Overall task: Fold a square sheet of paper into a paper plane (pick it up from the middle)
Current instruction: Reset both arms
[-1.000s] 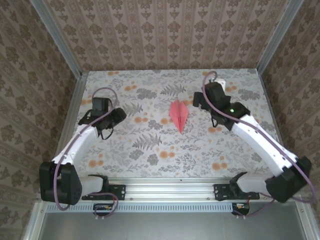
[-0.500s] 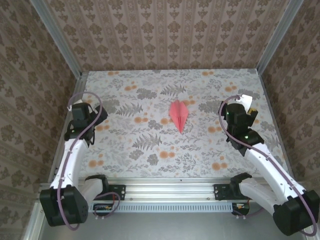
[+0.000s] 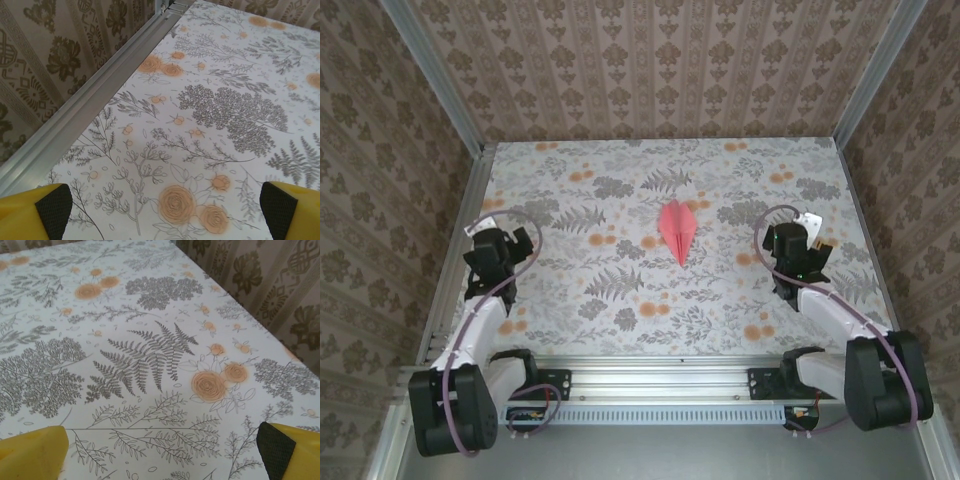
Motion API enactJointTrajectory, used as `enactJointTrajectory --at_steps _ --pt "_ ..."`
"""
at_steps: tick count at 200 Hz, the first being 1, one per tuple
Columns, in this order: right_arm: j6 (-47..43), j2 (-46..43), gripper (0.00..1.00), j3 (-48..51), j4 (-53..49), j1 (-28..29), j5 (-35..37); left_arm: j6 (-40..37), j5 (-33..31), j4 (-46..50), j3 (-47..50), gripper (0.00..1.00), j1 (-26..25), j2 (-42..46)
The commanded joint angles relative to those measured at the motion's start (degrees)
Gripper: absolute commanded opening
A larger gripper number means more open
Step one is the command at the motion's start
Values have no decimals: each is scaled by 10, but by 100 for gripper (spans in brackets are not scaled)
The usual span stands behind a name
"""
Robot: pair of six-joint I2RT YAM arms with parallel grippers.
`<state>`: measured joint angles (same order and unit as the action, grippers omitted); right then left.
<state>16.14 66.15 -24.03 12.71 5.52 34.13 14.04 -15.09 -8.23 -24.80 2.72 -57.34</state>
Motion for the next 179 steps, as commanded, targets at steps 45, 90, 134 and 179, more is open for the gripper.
enactJointTrajectory --at_steps 45,90,134,179 --pt "-81 55 100 35 223 -12 -61 -140 86 -256 78 100 4 -51" --pt "-103 94 100 39 308 -34 -130 -149 171 -328 81 100 6 -90" --pt "-105 179 100 47 416 -41 -191 -141 214 -364 72 100 6 -131" --pt "-115 197 100 56 451 -42 -220 -154 222 -388 80 100 0 -152"
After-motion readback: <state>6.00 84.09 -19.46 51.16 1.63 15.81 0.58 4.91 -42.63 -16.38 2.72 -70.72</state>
